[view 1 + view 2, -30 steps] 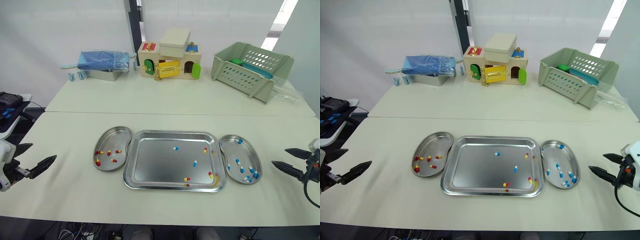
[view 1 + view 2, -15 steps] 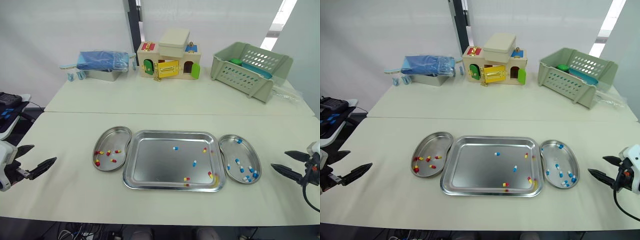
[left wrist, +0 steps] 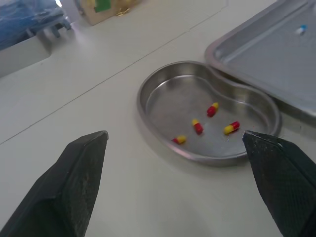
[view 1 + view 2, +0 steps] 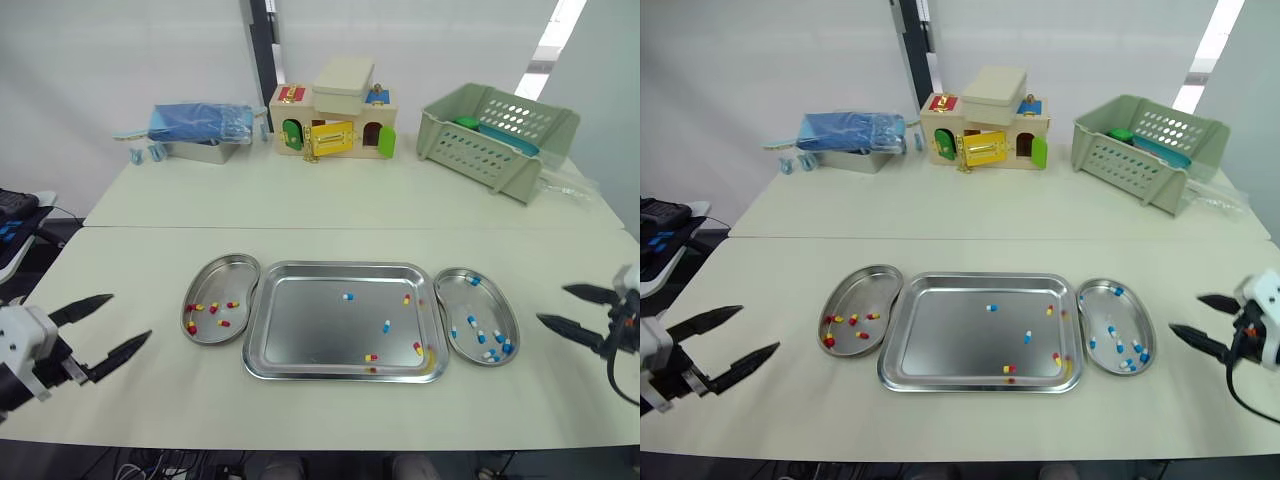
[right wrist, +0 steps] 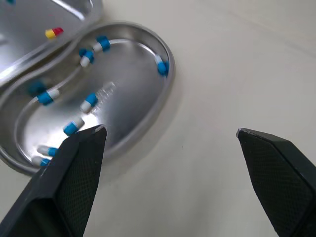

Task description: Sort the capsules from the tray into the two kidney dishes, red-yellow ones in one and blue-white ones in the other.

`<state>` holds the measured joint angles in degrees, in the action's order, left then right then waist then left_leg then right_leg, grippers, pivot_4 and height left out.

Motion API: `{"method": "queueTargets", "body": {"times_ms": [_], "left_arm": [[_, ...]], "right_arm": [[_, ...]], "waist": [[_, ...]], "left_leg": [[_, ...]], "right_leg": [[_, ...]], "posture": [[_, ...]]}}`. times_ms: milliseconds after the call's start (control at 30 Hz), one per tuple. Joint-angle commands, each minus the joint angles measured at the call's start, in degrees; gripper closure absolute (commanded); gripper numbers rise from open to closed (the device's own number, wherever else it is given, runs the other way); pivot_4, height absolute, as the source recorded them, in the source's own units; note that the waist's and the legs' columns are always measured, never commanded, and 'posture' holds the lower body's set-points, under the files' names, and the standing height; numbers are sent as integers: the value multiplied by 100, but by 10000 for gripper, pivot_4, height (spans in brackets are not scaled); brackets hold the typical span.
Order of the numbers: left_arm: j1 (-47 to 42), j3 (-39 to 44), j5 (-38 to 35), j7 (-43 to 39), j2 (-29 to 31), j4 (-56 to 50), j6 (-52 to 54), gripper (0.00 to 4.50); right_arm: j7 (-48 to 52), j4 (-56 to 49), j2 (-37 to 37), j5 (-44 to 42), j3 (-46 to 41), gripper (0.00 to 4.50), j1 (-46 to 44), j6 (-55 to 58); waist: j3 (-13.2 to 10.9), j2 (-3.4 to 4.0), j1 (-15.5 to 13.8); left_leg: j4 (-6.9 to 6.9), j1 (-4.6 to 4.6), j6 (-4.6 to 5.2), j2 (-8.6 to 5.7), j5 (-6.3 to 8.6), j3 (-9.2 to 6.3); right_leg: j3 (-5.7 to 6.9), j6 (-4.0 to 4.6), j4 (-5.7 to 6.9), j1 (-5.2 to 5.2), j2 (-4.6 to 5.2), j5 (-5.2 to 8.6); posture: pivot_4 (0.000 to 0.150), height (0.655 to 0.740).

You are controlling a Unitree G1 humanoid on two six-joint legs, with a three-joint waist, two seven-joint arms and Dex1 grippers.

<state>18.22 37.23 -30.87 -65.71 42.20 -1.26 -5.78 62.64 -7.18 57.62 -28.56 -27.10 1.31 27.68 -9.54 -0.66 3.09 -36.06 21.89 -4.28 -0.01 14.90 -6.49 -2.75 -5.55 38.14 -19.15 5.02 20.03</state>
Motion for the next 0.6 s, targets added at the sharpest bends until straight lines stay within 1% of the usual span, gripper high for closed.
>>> {"method": "queueTargets", "body": {"times_ms": [33,100,200,300,367,467,600], "left_arm": [[262,-7,-369,130,-541,-799,-232,0],[502,-165,-335,245,-933,-1167,-347,0],[800,-373,-340,296,-1444,-1529,-602,0],[1324,-706,-185,375,-2024,-1698,-875,0],[1555,-939,-119,341,-2384,-1752,-1250,0],[1833,-1324,-21,342,-2771,-1807,-1724,0],[2136,-1819,152,442,-3221,-1835,-2297,0]], "right_arm": [[120,-889,152,-634,448,621,-575,584],[87,-1132,81,-790,890,621,-986,848],[77,-1310,-74,-817,1670,621,-1684,1108],[140,-1207,-539,-459,2967,621,-2843,1423],[259,-901,-911,-39,3716,621,-3481,1288],[364,-299,-1389,579,4439,621,-4120,876],[493,610,-1903,1259,5046,621,-4620,323]], "waist": [[1,-2,-1],[6,-18,-32],[6,-20,-76],[5,-18,-51],[5,-18,-26],[4,-16,-24],[1,-22,-50]], "left_leg": [[0,-1,0,3,0,-2],[-1,1,0,6,0,-9],[-5,9,0,0,0,-8],[-6,6,0,-4,0,-7],[-4,5,0,-2,0,-9],[-4,9,0,-7,0,-7],[-4,23,-1,-16,1,-8]], "right_leg": [[4,0,-1,2,-2,0],[12,1,-3,3,-5,0],[10,0,-12,3,0,-1],[8,-1,-8,0,4,-2],[9,1,-8,-1,1,-3],[8,1,-16,-3,4,-3],[10,-3,-30,-13,15,-5]], "posture": [[1500,7400],[1500,7400],[1500,7400],[1500,7400],[1500,7400],[1500,7400],[1500,7400]]}}
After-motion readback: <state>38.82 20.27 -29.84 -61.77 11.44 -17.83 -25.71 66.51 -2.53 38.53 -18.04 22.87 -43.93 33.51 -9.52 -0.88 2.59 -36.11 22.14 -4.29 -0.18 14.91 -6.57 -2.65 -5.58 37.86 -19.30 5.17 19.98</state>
